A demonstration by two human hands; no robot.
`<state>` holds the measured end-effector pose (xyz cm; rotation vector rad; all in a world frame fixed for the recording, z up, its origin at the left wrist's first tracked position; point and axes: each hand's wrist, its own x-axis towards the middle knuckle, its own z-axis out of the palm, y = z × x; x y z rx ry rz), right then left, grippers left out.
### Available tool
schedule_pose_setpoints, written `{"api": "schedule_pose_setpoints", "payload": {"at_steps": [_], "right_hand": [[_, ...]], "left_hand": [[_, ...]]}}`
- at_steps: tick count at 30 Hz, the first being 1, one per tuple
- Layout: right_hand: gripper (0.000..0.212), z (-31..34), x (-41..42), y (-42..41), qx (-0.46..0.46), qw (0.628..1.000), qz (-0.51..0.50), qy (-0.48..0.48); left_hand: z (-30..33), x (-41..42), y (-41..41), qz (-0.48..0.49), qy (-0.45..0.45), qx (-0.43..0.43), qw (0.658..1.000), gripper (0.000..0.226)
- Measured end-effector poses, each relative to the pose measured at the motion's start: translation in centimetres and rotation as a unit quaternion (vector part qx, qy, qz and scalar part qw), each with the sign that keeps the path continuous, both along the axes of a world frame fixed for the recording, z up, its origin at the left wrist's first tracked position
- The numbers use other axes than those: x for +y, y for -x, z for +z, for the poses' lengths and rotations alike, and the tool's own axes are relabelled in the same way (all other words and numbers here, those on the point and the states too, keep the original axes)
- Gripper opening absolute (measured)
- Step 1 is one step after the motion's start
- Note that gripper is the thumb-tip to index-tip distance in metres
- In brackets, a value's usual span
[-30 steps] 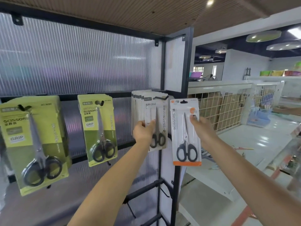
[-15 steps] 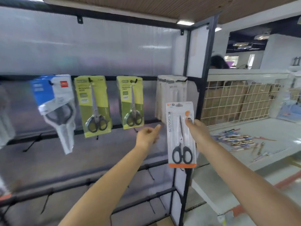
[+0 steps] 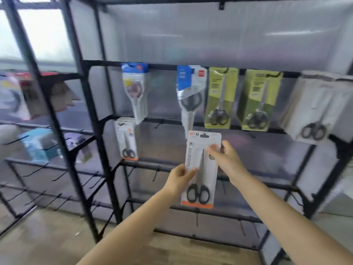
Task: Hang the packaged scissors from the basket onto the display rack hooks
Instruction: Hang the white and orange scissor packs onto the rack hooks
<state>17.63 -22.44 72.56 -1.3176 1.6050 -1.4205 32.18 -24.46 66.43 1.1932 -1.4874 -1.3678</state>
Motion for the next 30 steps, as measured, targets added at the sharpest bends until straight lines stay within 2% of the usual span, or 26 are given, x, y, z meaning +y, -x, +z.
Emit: {"api": "schedule_pose_setpoints", "payload": {"at_steps": [4,6,9,14,17,19,25,30], "right_hand": [[0.019,1.5,-3.4,-4.4,0.089,0.993,0.076,0.018],[0.017,1.7,-5.4,-6.8,0.131,0.986,0.105,0.016],[0.013,1.2,-8.7,-10.6,0.179,0.976,0.123,0.03],[0.012,0.4,-14.2,-16.6,0.194,0.972,0.13,0.031],[0.004,-0.4,-17.4,-19.7,0.226,0.963,0.144,0.035],[0.003,-1.2,-19.2,-21.4,0.228,0.962,0.145,0.036],[0.006,-2.4,-23.8,-24.2,0.228,0.966,0.121,0.017],[0.005,-2.0,-26.5,-25.1,0.248,0.965,0.085,0.015]], "left_hand": [[-0.9,-1.3,-7.1,0.069,0.011,-0.004,0.998,0.02],[-1.1,-2.2,-10.3,0.096,0.024,-0.015,0.995,0.025],[-1.4,-4.4,-14.7,0.113,0.033,-0.015,0.993,0.021],[-2.1,-9.3,-20.8,0.114,0.042,-0.04,0.992,0.015],[-2.8,-11.8,-23.5,0.112,0.041,-0.047,0.992,0.008],[-3.5,-13.6,-25.0,0.11,0.035,-0.053,0.992,0.011],[-5.5,-17.7,-27.6,0.117,0.008,-0.037,0.992,0.02],[-6.1,-20.7,-28.6,0.132,0.024,-0.02,0.991,0.009]]}}
